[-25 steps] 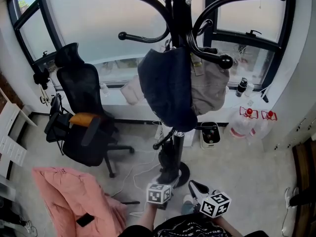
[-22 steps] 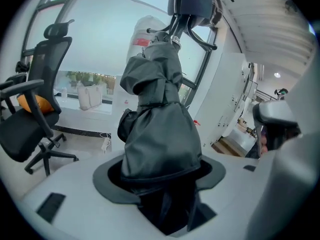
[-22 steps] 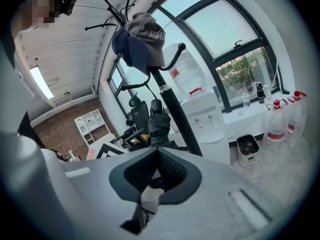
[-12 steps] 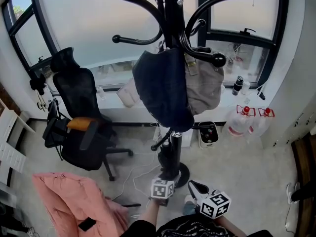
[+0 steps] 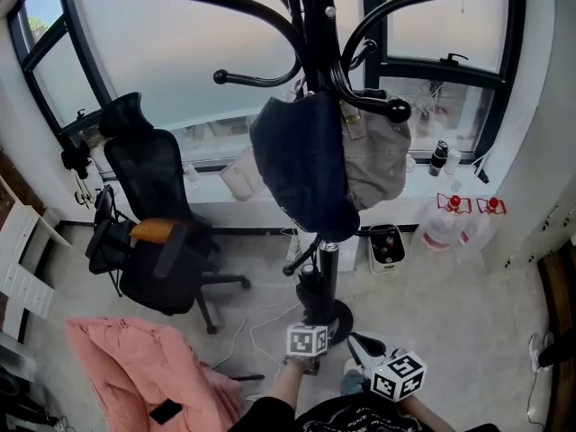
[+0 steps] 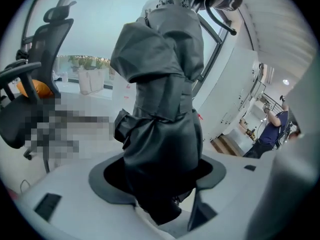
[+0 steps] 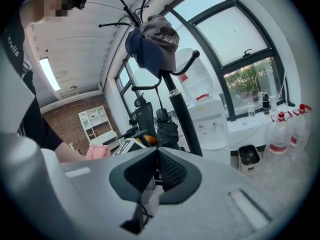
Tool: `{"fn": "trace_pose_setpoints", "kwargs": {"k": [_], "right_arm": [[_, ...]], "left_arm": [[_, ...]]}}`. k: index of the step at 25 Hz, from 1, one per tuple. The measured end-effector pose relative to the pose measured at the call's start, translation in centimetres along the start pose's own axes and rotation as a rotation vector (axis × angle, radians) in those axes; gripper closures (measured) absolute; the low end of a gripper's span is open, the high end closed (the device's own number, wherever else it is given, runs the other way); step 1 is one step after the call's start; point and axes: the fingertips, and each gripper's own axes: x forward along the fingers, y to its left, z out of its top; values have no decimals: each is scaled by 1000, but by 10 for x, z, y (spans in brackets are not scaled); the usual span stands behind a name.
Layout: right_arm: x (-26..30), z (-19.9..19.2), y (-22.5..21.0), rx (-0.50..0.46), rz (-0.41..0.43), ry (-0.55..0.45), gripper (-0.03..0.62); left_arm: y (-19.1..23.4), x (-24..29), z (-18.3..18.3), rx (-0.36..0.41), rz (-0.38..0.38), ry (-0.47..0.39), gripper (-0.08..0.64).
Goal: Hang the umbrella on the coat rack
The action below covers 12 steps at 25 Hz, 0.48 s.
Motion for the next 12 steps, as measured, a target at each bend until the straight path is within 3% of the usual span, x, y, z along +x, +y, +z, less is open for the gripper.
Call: {"fn": "trace_pose_setpoints", "kwargs": {"k": [12], "right_arm": [[-1, -2, -8, 20, -23, -13, 588]], "left_arm": [[-1, -10, -7, -112, -10, -20, 215]]}}
